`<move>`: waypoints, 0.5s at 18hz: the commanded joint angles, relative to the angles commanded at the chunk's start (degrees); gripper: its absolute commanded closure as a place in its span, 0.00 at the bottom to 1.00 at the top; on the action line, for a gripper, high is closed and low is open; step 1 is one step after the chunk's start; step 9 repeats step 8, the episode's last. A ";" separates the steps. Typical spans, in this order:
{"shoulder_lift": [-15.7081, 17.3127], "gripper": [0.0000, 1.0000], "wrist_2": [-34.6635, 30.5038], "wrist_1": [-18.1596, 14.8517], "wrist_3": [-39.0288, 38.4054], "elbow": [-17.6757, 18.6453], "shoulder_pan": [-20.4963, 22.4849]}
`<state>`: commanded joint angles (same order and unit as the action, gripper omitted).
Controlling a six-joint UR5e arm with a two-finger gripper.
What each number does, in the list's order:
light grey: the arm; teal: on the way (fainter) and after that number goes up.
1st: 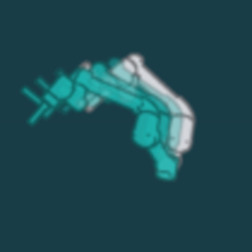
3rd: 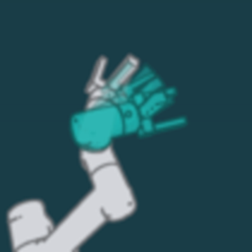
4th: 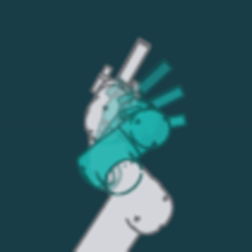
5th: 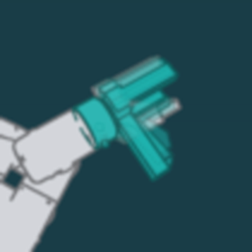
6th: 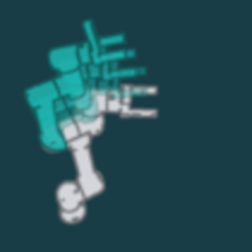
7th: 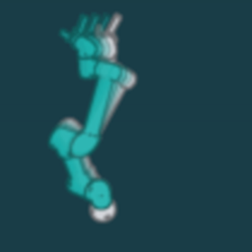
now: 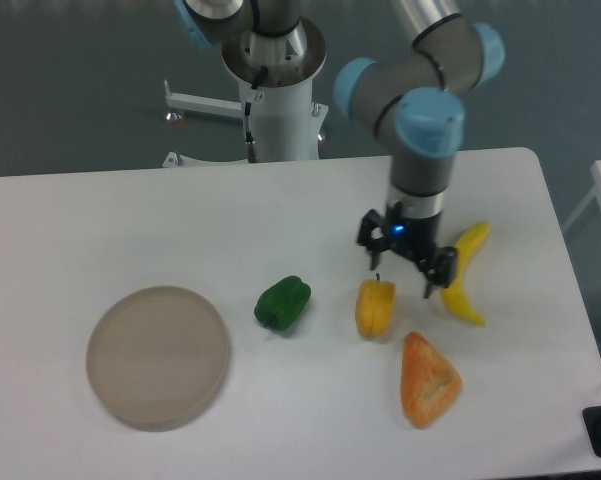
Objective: Place the green pepper on the table
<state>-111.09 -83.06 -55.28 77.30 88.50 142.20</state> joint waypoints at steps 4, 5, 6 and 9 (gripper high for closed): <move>0.70 0.00 -0.09 -0.09 9.71 -0.09 2.82; 0.70 0.00 -0.09 0.00 9.79 -0.09 3.25; 0.70 0.00 -0.09 -0.09 9.88 -0.17 3.60; 0.79 0.00 -0.09 0.00 9.80 0.00 3.52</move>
